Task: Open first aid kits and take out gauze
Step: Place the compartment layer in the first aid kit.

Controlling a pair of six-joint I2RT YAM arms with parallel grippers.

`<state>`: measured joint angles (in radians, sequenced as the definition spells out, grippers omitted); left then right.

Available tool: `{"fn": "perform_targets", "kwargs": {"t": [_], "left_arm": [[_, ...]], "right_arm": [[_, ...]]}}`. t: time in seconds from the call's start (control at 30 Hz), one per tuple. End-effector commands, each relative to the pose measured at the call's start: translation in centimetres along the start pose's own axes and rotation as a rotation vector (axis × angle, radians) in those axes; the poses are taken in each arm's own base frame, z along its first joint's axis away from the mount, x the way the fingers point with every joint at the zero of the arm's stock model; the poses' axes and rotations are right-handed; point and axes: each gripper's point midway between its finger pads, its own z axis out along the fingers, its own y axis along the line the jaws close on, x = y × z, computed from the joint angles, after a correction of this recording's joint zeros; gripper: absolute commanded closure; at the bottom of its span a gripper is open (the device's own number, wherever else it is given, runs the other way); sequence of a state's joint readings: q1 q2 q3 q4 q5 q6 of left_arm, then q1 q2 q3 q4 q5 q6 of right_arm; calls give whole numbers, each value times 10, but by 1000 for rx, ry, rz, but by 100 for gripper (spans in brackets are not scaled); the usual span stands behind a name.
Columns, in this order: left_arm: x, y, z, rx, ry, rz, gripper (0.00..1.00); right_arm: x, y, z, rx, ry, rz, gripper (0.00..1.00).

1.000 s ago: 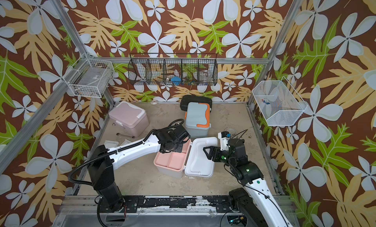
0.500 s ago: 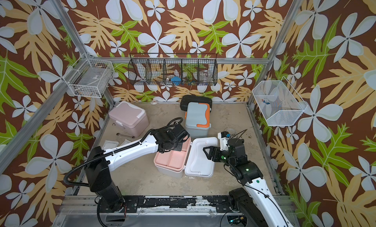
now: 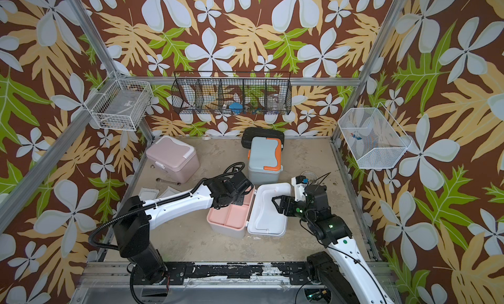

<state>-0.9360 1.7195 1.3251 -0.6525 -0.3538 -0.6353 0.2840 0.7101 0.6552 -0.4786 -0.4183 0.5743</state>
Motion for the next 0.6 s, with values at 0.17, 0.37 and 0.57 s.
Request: {"fn": "perform_targets", "kwargs": {"t": [0.17,0.37,0.57], "left_arm": [[26,-10,1,98,90,-41,87],[34,-26,-4,209,119,-83,63],[34,-35,-13,304,111,-144,53]], "right_arm": [[-12,10,-3,-23,-22,-25,27],[-22,22,-8,-47,-28,-37,27],[-29,31,-11,-73,-31,-37,27]]}}
